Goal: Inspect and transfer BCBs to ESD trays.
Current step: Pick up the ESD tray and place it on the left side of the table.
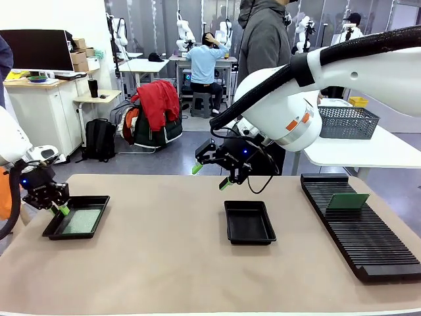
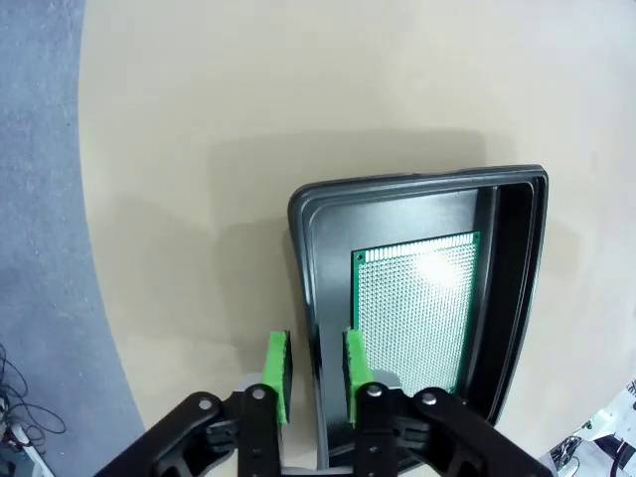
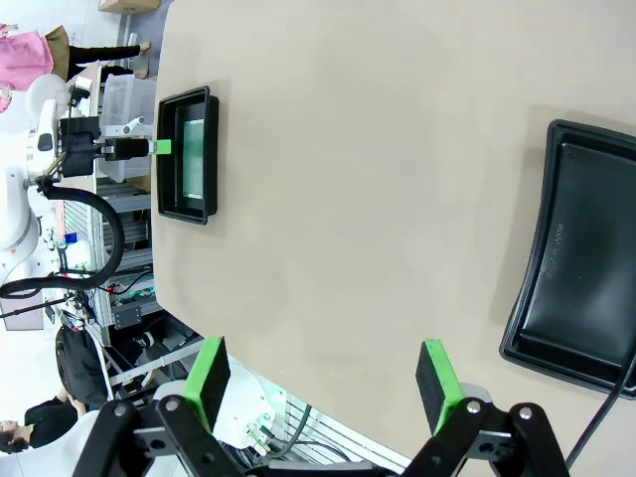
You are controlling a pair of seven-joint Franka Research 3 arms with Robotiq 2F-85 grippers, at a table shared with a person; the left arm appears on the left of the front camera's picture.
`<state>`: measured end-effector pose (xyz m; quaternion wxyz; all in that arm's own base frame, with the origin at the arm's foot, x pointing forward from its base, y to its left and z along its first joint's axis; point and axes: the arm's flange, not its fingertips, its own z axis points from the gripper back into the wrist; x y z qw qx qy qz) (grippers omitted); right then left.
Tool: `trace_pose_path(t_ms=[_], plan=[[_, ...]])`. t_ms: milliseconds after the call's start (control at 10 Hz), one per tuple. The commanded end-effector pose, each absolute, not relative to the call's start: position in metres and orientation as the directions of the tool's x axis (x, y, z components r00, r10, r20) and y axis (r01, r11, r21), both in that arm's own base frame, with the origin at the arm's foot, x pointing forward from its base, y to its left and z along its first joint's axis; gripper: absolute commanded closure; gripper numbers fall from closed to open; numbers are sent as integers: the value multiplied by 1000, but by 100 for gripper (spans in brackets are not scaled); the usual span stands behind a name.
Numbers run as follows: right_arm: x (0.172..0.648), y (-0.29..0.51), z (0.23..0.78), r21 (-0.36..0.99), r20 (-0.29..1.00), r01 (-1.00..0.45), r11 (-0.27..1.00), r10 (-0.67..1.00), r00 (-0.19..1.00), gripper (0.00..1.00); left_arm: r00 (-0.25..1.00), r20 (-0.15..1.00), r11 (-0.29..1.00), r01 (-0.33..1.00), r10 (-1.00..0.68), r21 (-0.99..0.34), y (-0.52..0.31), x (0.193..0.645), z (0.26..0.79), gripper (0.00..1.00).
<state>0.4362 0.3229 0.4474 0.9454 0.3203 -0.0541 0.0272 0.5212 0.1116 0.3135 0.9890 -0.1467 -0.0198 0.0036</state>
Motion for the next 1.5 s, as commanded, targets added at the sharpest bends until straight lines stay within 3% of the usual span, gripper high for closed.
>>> trace_pose_path(t_ms=[0, 100, 200, 300, 400, 500, 600, 900, 1400], plan=[[438, 325, 449, 589, 114, -72, 805, 6, 993, 0, 1000, 11, 967, -9, 12, -253, 108, 515, 330, 41], [438, 325, 449, 589, 114, -72, 805, 6, 993, 0, 1000, 7, 971, -2, 4, -237, 106, 513, 337, 55], [438, 325, 449, 589, 114, -72, 805, 6, 993, 0, 1000, 3, 977, 1, -1, -211, 105, 511, 346, 23], [438, 325, 449, 589, 114, -72, 805, 6, 993, 0, 1000, 8, 983, 12, -11, -184, 102, 507, 360, 37], [438, 325, 449, 589, 114, -72, 805, 6, 993, 0, 1000, 10, 989, 19, -18, -149, 99, 502, 374, 4], [438, 325, 449, 589, 114, -72, 805, 6, 993, 0, 1000, 9, 994, 19, -19, -107, 96, 497, 389, 18], [438, 325, 449, 589, 114, -72, 805, 6, 993, 0, 1000, 1, 997, 20, -20, -76, 94, 491, 405, 0], [438, 325, 449, 589, 114, -72, 805, 6, 993, 0, 1000, 9, 1000, 13, -13, -2, 82, 481, 445, 0], [438, 325, 449, 589, 114, -72, 805, 6, 993, 0, 999, 27, 999, 37, -37, -16, 79, 479, 465, 0]])
